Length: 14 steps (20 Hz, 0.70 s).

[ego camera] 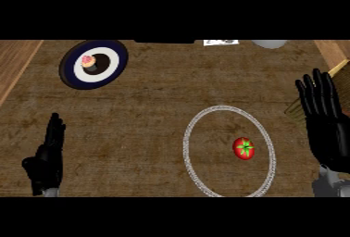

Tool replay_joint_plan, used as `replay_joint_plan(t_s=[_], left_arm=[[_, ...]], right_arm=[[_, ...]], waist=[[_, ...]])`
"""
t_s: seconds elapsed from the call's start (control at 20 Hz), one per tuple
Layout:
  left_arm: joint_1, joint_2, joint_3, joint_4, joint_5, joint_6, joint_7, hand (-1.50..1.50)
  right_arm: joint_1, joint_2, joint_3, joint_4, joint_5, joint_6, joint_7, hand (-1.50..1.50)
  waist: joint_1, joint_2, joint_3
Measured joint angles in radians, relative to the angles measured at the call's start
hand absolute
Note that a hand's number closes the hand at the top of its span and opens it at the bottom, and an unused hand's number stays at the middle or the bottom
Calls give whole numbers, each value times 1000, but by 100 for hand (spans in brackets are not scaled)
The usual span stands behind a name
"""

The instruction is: Pick the tomato from the placemat and place it in the basket

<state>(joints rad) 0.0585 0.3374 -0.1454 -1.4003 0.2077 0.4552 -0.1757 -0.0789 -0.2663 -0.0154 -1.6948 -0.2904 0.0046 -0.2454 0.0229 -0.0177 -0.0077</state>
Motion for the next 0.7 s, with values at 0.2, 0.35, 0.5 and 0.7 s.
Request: replay_joint_plan(t_s=[0.2,0.35,0.5,0.7], left_arm=[[-59,52,8,-23,13,-61,82,0],[-112,90,-5,-31,33,-130,145,0],[-147,107,-17,-30,61,-187,198,0],[-205,128,-5,4,91,-239,259,0]], right_arm=[[-133,-42,-48,131,-80,118,-20,150],[-221,-119,-49,190,-91,250,-56,150],[-249,-169,63,160,69,321,-138,-150],[-213,-75,231,135,309,214,-246,-150]], waist=[[-2,16,6],[7,27,9],[11,29,8],[-7,25,8]])
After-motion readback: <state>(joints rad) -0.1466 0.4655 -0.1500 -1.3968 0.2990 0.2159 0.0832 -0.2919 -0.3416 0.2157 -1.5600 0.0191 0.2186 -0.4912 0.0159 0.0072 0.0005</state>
